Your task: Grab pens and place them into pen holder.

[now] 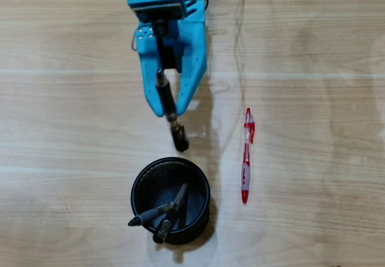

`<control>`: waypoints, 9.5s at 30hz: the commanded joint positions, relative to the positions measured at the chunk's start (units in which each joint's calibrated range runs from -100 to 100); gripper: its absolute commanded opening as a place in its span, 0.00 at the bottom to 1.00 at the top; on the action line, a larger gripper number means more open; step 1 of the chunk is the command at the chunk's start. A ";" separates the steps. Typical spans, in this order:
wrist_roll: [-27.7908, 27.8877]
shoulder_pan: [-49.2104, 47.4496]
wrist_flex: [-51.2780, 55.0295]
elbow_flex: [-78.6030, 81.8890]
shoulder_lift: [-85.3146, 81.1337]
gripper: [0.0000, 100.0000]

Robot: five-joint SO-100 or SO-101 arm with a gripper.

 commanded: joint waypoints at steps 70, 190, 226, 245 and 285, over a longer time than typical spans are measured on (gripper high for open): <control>7.57 -21.54 93.66 -18.91 -13.10 0.02; 1.12 -14.28 103.31 -41.62 -6.46 0.02; 4.37 3.06 0.25 16.69 -14.19 0.02; 4.01 1.16 0.25 -27.02 24.87 0.02; 17.63 2.52 0.42 41.57 -20.66 0.03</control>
